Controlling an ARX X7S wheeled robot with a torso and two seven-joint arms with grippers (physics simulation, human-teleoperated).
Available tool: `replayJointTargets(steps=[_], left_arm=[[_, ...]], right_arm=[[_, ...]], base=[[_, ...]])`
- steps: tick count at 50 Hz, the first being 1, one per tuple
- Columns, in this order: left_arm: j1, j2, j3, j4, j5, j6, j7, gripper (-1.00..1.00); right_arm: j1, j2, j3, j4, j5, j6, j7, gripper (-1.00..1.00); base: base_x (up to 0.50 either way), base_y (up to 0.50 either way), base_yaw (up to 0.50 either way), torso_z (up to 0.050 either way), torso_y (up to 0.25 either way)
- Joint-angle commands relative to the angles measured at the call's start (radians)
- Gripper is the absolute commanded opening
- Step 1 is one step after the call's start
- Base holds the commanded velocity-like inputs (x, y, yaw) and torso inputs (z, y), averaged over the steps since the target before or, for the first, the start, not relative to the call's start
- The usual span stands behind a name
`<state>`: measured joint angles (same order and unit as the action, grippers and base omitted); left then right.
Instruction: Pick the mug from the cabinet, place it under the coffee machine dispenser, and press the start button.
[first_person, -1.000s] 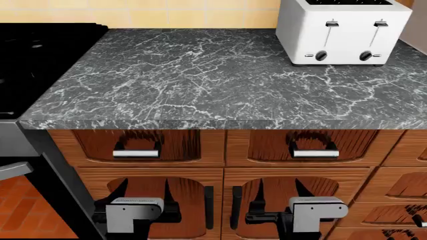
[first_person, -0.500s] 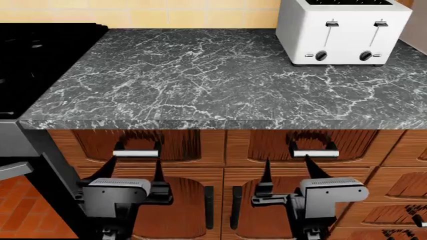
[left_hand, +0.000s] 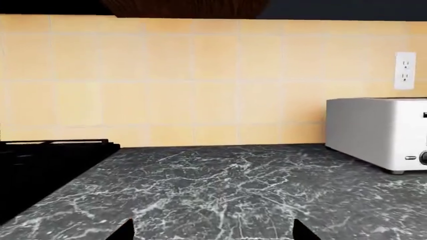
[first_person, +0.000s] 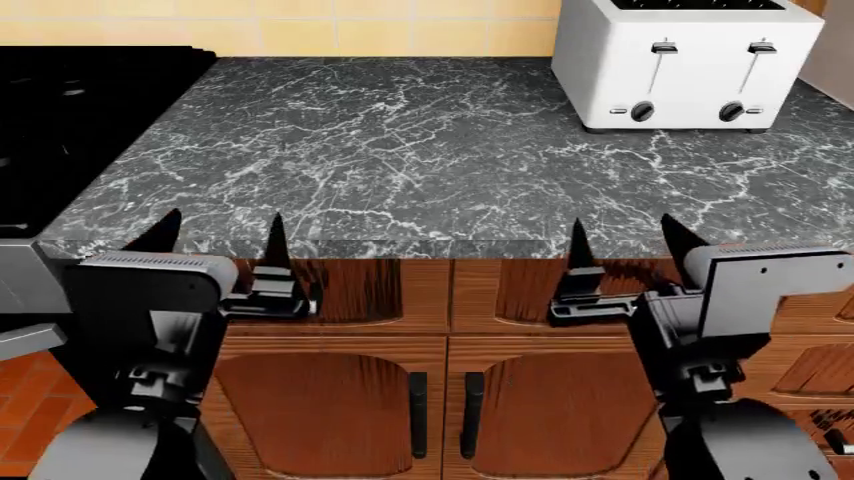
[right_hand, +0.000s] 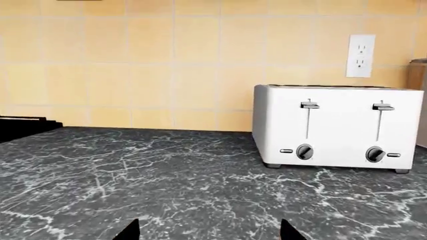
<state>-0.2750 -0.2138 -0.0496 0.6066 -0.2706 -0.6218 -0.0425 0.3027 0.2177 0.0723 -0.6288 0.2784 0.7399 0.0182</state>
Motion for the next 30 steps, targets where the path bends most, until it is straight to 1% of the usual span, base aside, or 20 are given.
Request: replayJointTargets(steps=[1, 3, 7, 26, 28, 30], left_arm=[[-0.136, -0.035, -0.040, 0.047, -0.090, -0.165, 0.008, 1.00], [-0.154, -0.036, -0.046, 0.047, -0.101, -0.180, 0.007, 1.00], [-0.168, -0.034, -0.050, 0.035, -0.104, -0.177, 0.005, 1.00], [-0.172, -0.043, -0.036, 0.014, -0.099, -0.154, 0.002, 1.00], [-0.172, -0.044, -0.035, 0.015, -0.099, -0.153, 0.001, 1.00], [-0.171, -0.046, -0.034, 0.017, -0.101, -0.154, 0.001, 1.00]], right_arm=[[0.148, 0.034, 0.055, -0.048, 0.091, 0.191, -0.006, 1.00], [0.168, 0.026, 0.070, -0.046, 0.115, 0.219, -0.008, 1.00], [0.185, 0.022, 0.076, -0.041, 0.134, 0.244, -0.007, 1.00], [0.201, 0.021, 0.061, -0.032, 0.151, 0.243, -0.002, 1.00], [0.204, 0.005, 0.092, -0.034, 0.180, 0.258, -0.003, 1.00], [0.203, 0.006, 0.093, -0.035, 0.180, 0.254, -0.003, 1.00]], base=[[0.00, 0.00, 0.00, 0.000, 0.000], [0.00, 0.10, 0.00, 0.000, 0.000], [0.00, 0.50, 0.00, 0.000, 0.000], [0.00, 0.50, 0.00, 0.000, 0.000], [0.00, 0.50, 0.00, 0.000, 0.000], [0.00, 0.50, 0.00, 0.000, 0.000]])
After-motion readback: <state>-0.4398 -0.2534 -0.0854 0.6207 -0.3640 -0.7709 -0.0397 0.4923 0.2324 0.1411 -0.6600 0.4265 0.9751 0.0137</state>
